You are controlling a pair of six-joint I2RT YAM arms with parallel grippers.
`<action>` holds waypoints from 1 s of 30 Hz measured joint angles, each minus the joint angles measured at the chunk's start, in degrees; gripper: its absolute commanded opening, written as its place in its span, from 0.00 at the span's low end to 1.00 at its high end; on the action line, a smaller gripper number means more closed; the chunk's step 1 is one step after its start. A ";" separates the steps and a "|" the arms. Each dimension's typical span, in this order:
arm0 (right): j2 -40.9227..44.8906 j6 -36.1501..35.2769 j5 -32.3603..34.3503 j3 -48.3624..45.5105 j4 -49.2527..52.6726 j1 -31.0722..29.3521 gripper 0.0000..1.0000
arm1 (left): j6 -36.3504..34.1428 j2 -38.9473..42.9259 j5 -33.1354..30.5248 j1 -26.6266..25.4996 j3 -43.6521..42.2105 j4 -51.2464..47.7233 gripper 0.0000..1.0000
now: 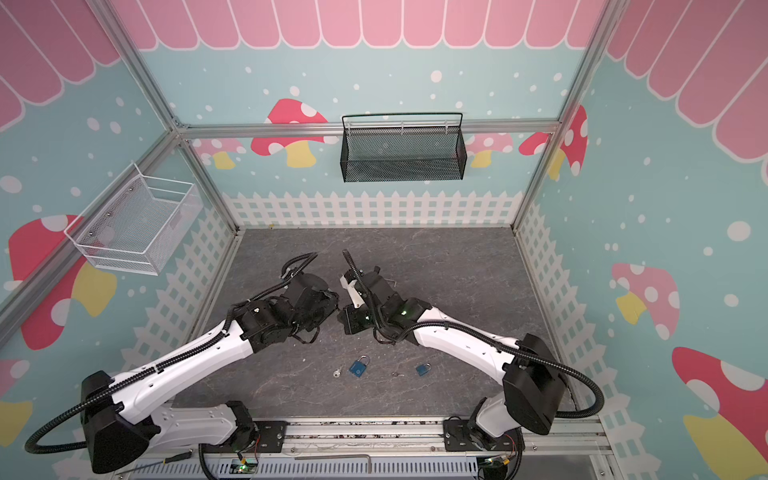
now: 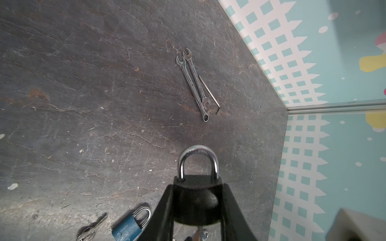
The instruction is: Unlock with the key
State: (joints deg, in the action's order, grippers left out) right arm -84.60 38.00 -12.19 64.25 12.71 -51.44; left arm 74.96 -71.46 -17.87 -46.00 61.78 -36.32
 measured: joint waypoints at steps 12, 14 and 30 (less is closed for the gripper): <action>2.84 -6.12 3.56 -2.49 -0.09 -0.13 0.00 | 2.49 1.44 4.90 0.79 -3.61 5.79 0.00; 3.02 -7.50 4.31 -2.99 -0.31 -0.31 0.00 | 3.28 1.73 5.75 1.07 -4.52 6.80 0.00; 3.45 -13.40 9.42 -5.01 -2.78 -2.25 0.00 | 13.25 5.20 7.41 1.62 -11.32 13.40 0.00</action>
State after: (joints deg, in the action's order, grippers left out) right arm -81.14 24.60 -2.76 59.24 9.93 -53.69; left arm 88.20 -66.26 -10.46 -44.38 50.46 -22.92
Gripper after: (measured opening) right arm 0.065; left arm 0.289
